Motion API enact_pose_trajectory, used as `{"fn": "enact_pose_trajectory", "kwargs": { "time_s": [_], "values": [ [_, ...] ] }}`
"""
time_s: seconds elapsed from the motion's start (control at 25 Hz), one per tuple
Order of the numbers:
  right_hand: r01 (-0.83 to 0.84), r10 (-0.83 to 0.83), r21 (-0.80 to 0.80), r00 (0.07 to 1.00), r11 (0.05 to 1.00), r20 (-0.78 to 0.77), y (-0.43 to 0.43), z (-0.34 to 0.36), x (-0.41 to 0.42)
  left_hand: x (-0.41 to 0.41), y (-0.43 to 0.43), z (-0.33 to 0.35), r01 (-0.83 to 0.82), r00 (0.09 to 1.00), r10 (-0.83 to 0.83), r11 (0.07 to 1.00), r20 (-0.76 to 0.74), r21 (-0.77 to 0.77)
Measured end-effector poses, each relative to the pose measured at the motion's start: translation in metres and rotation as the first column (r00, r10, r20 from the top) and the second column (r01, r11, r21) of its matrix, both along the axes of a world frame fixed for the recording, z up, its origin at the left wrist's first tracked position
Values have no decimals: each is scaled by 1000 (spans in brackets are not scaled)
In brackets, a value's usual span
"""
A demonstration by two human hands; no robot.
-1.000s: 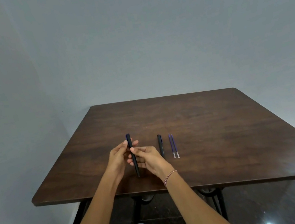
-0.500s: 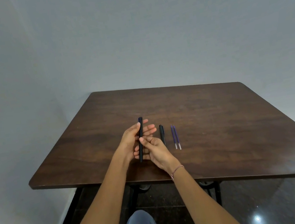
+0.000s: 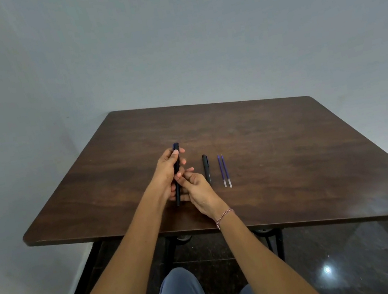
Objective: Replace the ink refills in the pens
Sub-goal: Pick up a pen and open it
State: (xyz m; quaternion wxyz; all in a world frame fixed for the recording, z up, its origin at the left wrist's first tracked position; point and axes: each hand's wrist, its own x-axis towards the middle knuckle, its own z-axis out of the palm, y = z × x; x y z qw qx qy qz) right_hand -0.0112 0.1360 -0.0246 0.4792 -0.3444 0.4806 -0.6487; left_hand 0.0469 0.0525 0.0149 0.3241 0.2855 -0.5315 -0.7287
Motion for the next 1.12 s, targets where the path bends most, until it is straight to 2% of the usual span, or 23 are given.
{"fn": "enact_pose_trajectory", "kwargs": {
  "time_s": [0.16,0.36,0.44,0.52,0.6,0.68,0.76,1.0,1.12],
  "values": [
    [-18,20,-35,998,999,56,2,-1,-1,3,-7,4,-15,998,16,1000,-58,19],
    [-122,126,-40,984,992,128,1,-1,-6,8,-38,19,-131,989,133,991,-70,34],
    [-118,123,-47,985,992,125,1,-2,-6,8,-47,21,-138,990,138,990,22,-18],
    [-100,105,-52,990,994,98,1,-3,-6,6,-52,18,-139,955,168,982,244,-130],
    [-84,88,-53,993,995,73,2,-2,-6,3,-56,12,-112,822,280,933,496,-341],
    [-73,77,-62,996,995,49,3,-1,-6,-1,-59,6,-23,669,407,848,622,-529],
    [-58,60,-71,998,996,23,3,-1,-5,-4,-60,6,18,611,446,818,654,-575],
    [-38,36,-94,999,995,-22,4,-1,-4,-11,-60,1,142,562,435,787,704,-600],
    [-37,37,-115,999,993,0,4,1,-3,-9,-58,-1,116,554,473,771,685,-626]
  ]
}}
